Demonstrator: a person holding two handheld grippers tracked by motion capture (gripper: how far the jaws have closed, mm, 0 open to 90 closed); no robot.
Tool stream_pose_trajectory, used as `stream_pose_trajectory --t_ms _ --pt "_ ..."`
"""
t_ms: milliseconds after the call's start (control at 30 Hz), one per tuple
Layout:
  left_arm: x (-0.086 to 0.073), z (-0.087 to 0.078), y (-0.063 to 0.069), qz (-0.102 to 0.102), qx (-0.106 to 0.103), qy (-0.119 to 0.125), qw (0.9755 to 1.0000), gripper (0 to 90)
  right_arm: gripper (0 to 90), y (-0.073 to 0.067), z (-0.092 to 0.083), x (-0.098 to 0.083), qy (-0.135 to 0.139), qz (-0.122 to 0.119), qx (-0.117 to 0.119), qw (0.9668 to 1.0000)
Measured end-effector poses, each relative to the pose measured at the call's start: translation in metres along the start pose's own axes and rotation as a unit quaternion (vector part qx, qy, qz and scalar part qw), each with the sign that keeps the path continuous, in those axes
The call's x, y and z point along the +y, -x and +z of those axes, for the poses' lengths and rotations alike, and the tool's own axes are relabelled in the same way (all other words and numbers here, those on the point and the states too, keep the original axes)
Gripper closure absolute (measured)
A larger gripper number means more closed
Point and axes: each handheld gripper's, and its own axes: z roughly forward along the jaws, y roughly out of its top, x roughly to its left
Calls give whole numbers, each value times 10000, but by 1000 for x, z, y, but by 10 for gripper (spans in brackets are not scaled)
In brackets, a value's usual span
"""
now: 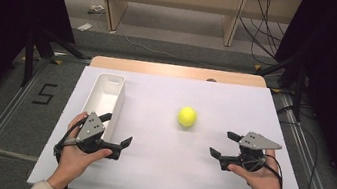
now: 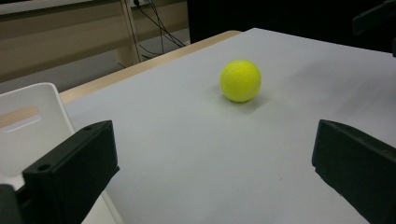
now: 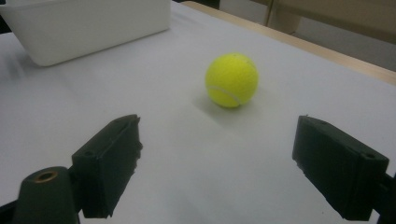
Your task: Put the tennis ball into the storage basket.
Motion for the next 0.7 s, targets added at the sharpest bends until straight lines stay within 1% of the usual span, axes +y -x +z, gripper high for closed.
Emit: stream_pose_trajectory --t_ms 300,467,600,633,700 --pt "0 -1 2 22 -7 -1 10000 0 158 -1 4 3 44 22 -26 10000" --pt "0 0 2 9 -19 -18 10000 0 158 3 9 6 78 35 -79 9999" --pt "0 0 2 10 -27 -1 10000 0 158 7 15 12 151 65 -174 9997" --pt "0 0 2 13 -26 -3 10000 0 158 10 20 15 176 46 -218 9996" --pt "0 0 2 12 -29 -5 10000 0 158 11 22 15 155 67 -228 9996"
